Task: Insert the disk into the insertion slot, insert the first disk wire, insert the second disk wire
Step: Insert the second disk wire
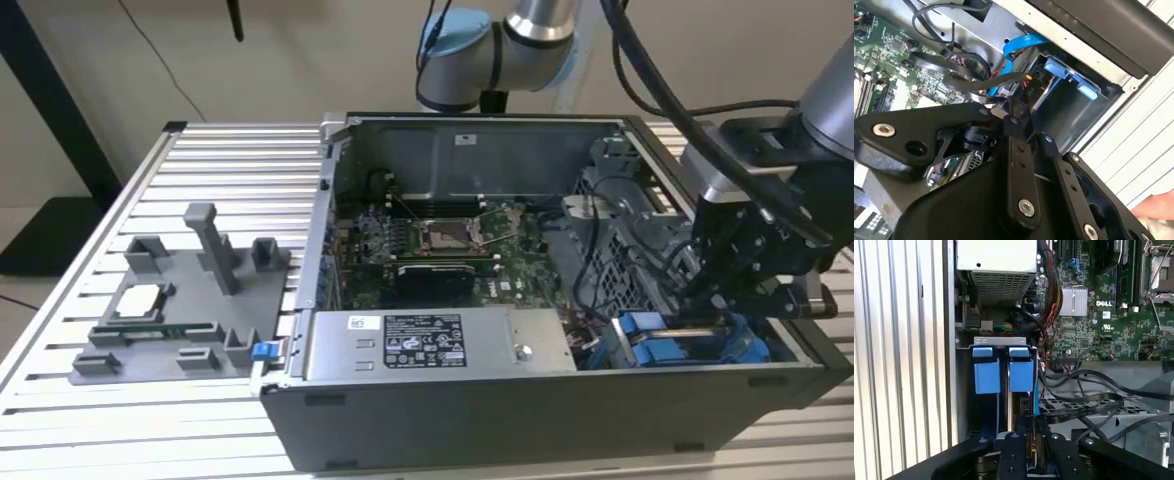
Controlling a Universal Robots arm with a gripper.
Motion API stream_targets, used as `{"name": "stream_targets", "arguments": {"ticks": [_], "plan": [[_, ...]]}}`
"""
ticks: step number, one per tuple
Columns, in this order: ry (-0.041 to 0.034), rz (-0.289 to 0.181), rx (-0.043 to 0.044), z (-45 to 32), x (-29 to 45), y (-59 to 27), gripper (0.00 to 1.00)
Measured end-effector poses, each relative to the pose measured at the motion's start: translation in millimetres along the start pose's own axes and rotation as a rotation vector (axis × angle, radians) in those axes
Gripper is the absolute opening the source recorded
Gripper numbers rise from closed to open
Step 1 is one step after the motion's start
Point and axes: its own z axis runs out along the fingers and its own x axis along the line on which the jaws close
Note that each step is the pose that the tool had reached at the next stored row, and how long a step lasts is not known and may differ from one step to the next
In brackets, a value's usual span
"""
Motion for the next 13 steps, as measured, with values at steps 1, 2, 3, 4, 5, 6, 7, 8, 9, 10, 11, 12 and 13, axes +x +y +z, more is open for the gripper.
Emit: {"name": "stream_targets", "arguments": {"ticks": [1, 2, 3, 4, 5, 6, 7, 8, 9, 10, 11, 12, 13], "plan": [[-0.0001, 0.0, -0.0005, -2.6, -0.3, 0.0, 1.0], [-0.0002, 0.001, -0.001, -5.4, -0.6, -0.1, 1.0], [0.0, 0.001, -0.0014, -8.2, -0.9, -0.1, 1.0], [-0.0001, 0.001, -0.0019, -10.7, -1.2, -0.1, 1.0], [0.0, 0.002, -0.0024, -13.3, -1.5, -0.2, 1.0], [-0.0001, 0.002, -0.0028, -16.4, -1.9, -0.2, 1.0], [-0.0001, 0.002, -0.0031, -19.4, -2.2, -0.2, 1.0], [0.0002, 0.002, -0.0034, -22.3, -2.5, -0.3, 1.0], [0.0001, 0.002, -0.0037, -24.5, -2.8, -0.3, 1.0], [0.0, 0.002, -0.0042, -27.2, -3.1, -0.3, 1.0], [0.0001, 0.002, -0.0047, -30.0, -3.4, -0.4, 1.0], [0.0, 0.002, -0.0052, -32.5, -3.7, -0.4, 1.0], [0.0001, 0.002, -0.0056, -35.2, -4.0, -0.4, 1.0]]}}
